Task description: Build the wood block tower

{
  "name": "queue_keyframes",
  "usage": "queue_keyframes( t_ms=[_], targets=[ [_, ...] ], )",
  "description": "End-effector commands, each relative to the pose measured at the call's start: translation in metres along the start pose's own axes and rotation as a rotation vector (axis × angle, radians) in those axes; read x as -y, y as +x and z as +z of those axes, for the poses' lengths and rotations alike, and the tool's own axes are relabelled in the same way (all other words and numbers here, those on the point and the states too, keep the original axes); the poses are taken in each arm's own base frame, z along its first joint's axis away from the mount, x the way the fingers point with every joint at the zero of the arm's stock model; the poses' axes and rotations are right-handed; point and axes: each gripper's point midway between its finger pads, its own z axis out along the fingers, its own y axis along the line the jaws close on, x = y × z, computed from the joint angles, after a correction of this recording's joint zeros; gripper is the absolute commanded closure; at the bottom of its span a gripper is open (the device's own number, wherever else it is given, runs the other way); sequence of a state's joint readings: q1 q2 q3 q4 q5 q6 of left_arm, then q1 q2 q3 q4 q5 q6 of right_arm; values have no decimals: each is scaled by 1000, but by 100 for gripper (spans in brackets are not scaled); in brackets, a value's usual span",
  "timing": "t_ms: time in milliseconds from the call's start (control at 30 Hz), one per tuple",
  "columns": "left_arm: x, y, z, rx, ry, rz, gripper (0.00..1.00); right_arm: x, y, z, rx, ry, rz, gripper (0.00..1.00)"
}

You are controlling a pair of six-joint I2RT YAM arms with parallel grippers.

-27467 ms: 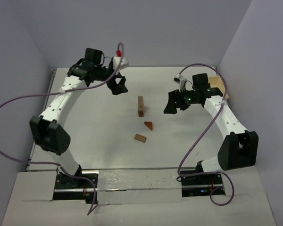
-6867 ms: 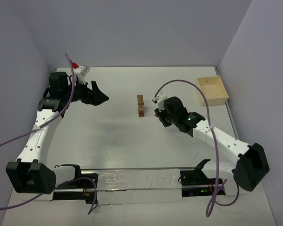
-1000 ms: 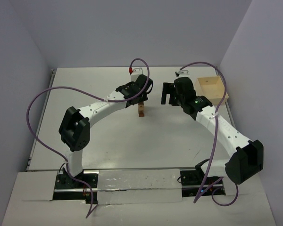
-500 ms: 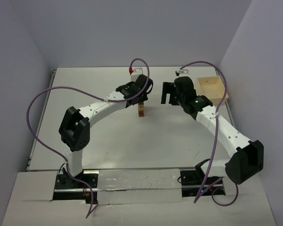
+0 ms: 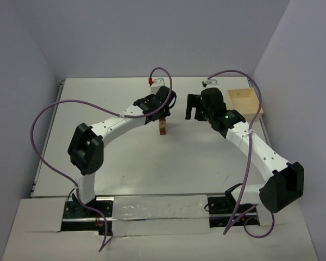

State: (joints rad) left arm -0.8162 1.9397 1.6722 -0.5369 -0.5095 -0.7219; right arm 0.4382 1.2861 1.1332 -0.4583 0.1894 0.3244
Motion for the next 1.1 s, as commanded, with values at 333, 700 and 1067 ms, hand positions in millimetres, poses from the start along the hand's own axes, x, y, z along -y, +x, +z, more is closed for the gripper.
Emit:
queue_keyframes(
  t_ms=[333, 700, 1067],
  targets=[
    [7, -10, -5, 27, 16, -13, 84, -5, -21, -7, 46, -18, 17, 1],
    [6, -8, -3, 23, 13, -8, 80, -4, -20, -6, 37, -15, 19, 1],
    [6, -4, 0, 16, 7, -4, 76, -5, -21, -6, 39, -16, 19, 1]
  ],
)
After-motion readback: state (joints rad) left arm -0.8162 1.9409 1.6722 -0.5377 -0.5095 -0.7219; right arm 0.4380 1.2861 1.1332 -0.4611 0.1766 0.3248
